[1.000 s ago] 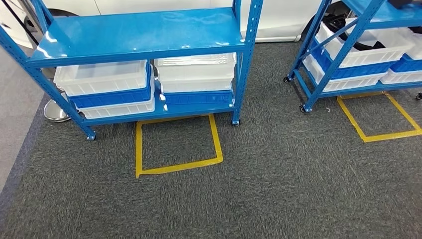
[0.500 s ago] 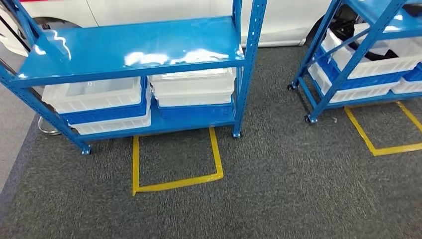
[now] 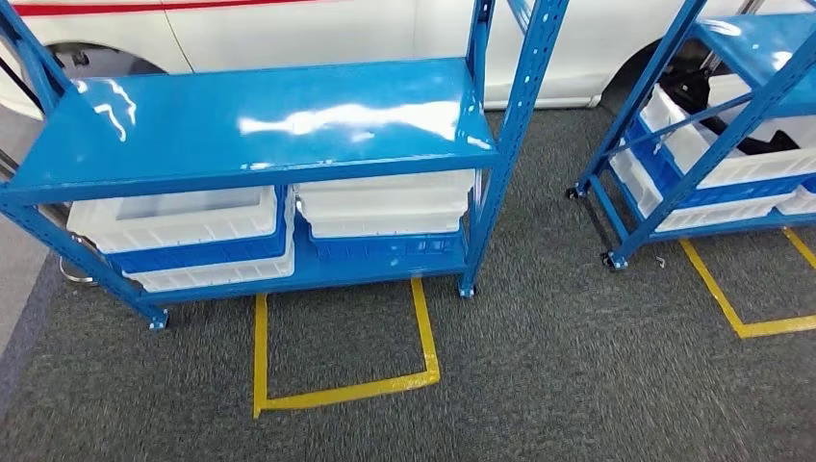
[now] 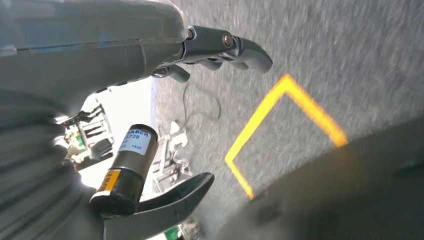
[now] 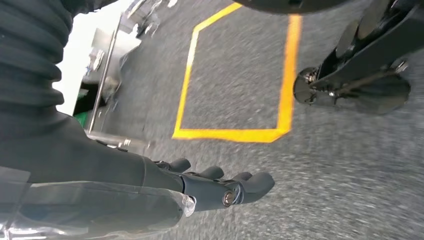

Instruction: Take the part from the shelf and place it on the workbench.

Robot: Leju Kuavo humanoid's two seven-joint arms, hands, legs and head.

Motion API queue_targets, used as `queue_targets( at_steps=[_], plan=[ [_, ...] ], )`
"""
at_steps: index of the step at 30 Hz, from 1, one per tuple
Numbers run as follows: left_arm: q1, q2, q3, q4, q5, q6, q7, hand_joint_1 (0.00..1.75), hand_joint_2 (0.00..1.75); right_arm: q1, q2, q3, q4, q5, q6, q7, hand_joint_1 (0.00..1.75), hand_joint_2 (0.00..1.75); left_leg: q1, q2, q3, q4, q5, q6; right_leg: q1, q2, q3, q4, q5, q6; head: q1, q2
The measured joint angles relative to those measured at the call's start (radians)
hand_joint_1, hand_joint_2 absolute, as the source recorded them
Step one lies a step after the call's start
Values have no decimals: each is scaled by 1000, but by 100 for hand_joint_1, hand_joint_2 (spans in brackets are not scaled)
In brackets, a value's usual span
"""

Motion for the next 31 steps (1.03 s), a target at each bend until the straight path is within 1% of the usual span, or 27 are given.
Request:
queue_targets(
  at_steps=[1,2,3,4,5,6,7,8,9,10,12,13,14,16,17,18,19,20,21,22,23,24,25,26,27,29,31],
  plan=[
    [0,0,-2,0,0,-1,0,0,175,1,-2,-4,0,0,1,1,0,175,-1,-1,17,-4,-12,3,3,-1,-50,51,-30,-1,0,0],
    [1,1,-3,0,0,-2,0,0,175,2,-5,-7,0,1,3,2,0,175,-2,-3,35,-6,-25,5,6,-1,-95,82,-64,-2,0,0],
    [2,1,-4,0,0,-3,0,0,175,4,-7,-9,0,2,4,4,0,175,-3,-5,56,-7,-40,5,10,-1,-130,90,-92,-5,0,0],
    [4,1,-5,0,0,-4,0,0,175,6,-9,-10,0,2,5,4,0,175,-4,-8,79,-8,-56,5,14,-1,-155,74,-100,-9,0,0],
    [6,1,-7,0,0,-5,0,0,175,9,-10,-10,0,3,5,5,0,175,-5,-9,101,-8,-72,3,19,-1,-169,38,-79,-15,0,0],
    [9,1,-8,0,0,-5,1,0,175,13,-11,-11,0,3,5,5,0,175,-5,-9,120,-9,-90,2,24,-1,-178,-13,-18,-24,1,0],
    [11,0,-9,1,0,-5,1,0,175,17,-12,-13,0,3,6,5,0,175,-7,-10,139,-6,-107,0,31,0,-186,-61,59,-34,0,0],
    [11,-1,-9,2,0,-5,1,0,175,20,-14,-14,1,3,6,5,0,175,-9,-11,151,-5,-124,-4,37,0,-189,-94,125,-42,-1,0],
    [11,-1,-10,3,0,-6,1,0,131,21,-15,-15,1,3,7,5,0,175,-10,-12,164,-6,-136,-9,40,1,-191,-114,170,-50,-2,0],
    [9,-1,-10,4,0,-6,1,0,87,19,-16,-16,1,3,8,5,0,175,-12,-14,172,-3,-138,-14,41,2,-188,-119,181,-56,-2,0],
    [5,2,-11,4,1,-5,0,0,0,13,-14,-17,2,3,8,5,0,175,-13,-13,173,14,-130,-23,35,0,-165,-134,172,-66,-2,0],
    [4,2,-11,4,3,-4,-1,0,44,12,-14,-17,2,3,8,5,0,175,-13,-11,159,44,-128,-27,33,0,-150,-145,169,-72,-3,0],
    [3,3,-11,4,6,-3,-3,0,87,12,-13,-18,2,3,8,5,0,175,-11,-9,136,85,-140,-32,29,0,-136,-155,165,-77,-3,0],
    [1,3,-11,4,10,1,-7,0,175,10,-13,-19,2,3,8,5,0,175,-5,-6,65,186,-190,-43,27,0,-115,-168,154,-83,-4,0],
    [1,3,-11,4,10,3,-7,0,175,9,-13,-21,2,4,9,5,0,175,-1,-5,29,225,-214,-48,27,0,-106,-170,148,-83,-4,0],
    [1,3,-11,4,10,3,-8,0,175,8,-12,-21,2,5,9,5,0,175,2,-5,1,242,-222,-52,26,1,-97,-170,140,-82,-4,0],
    [2,4,-14,4,11,2,-7,0,175,6,-12,-22,1,6,9,5,0,175,4,-4,-13,231,-204,-55,25,1,-87,-170,132,-81,-4,0],
    [6,6,-20,4,16,1,-7,0,175,5,-12,-20,-2,5,9,5,0,175,6,-4,-14,191,-161,-57,25,1,-75,-170,124,-78,-4,0],
    [11,8,-29,4,26,1,-8,0,175,5,-12,-15,-5,1,10,4,0,175,6,-3,-7,131,-103,-56,24,1,-64,-170,116,-75,-4,0],
    [18,11,-42,6,42,3,-11,0,131,4,-12,-9,-9,-7,10,2,0,131,5,-3,0,83,-63,-54,23,1,-54,-171,109,-71,-4,0],
    [24,13,-56,7,63,6,-14,0,87,3,-11,-1,-14,-19,9,-1,0,87,3,-2,2,44,-47,-50,23,2,-49,-171,105,-67,-5,0],
    [30,15,-69,8,86,10,-18,0,44,3,-11,7,-19,-32,9,-4,0,44,0,-1,2,24,-37,-44,24,3,-48,-171,101,-61,-5,0],
    [35,18,-82,10,111,15,-23,0,0,2,-11,16,-24,-47,8,-7,0,0,-1,-1,1,21,-38,-40,26,3,-47,-168,95,-58,-5,0],
    [40,19,-95,10,136,20,-27,0,0,2,-11,25,-28,-61,6,-11,0,0,0,-1,2,14,-30,-37,28,3,-48,-167,93,-63,-6,0],
    [45,21,-109,10,163,25,-32,0,0,3,-11,36,-32,-77,4,-15,0,0,0,-1,5,12,-14,-35,30,2,-46,-167,90,-70,-5,0],
    [52,26,-142,9,221,36,-43,0,0,4,-11,59,-39,-112,0,-24,0,0,-2,-2,6,11,-10,-34,30,1,-42,-170,92,-83,-4,0],
    [54,32,-168,9,266,45,-51,0,0,6,-11,79,-43,-138,-3,-30,0,0,-4,-3,6,11,-11,-31,29,0,-40,-173,92,-80,-5,0]
  ],
)
